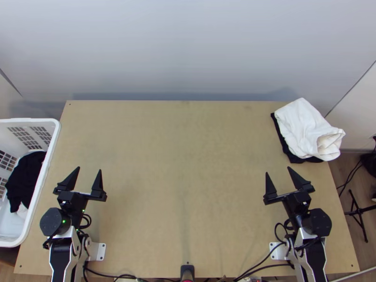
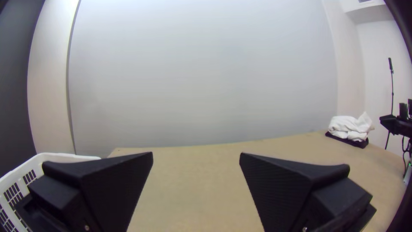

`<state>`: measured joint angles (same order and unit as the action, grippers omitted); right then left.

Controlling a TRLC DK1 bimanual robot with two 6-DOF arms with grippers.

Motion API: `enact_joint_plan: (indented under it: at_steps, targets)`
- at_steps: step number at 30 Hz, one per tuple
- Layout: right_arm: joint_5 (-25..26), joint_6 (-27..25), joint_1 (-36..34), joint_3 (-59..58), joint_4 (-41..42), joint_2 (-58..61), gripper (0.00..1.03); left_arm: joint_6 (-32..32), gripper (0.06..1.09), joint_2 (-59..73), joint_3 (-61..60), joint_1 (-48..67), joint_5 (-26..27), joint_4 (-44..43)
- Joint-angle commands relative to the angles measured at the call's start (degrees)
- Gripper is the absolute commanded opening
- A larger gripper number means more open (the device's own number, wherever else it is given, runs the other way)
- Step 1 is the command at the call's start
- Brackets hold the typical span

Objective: Fold the t-shirt

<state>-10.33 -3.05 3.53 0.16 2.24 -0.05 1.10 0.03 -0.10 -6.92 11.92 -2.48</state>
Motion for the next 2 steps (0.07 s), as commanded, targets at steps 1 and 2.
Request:
enact_joint_plan:
  at_steps: [1,2]
  targets:
    - [-0.04,0.06,-0.01,0.01,-0.04,-0.03,0.99,0.04,1.04,-0.03,0.01,-0.03,0.12,0.28]
    - [-0.04,0.06,-0.01,0.01,-0.04,0.05,0.99,0.04,1.04,-0.03,0.01,-0.03,0.12,0.28]
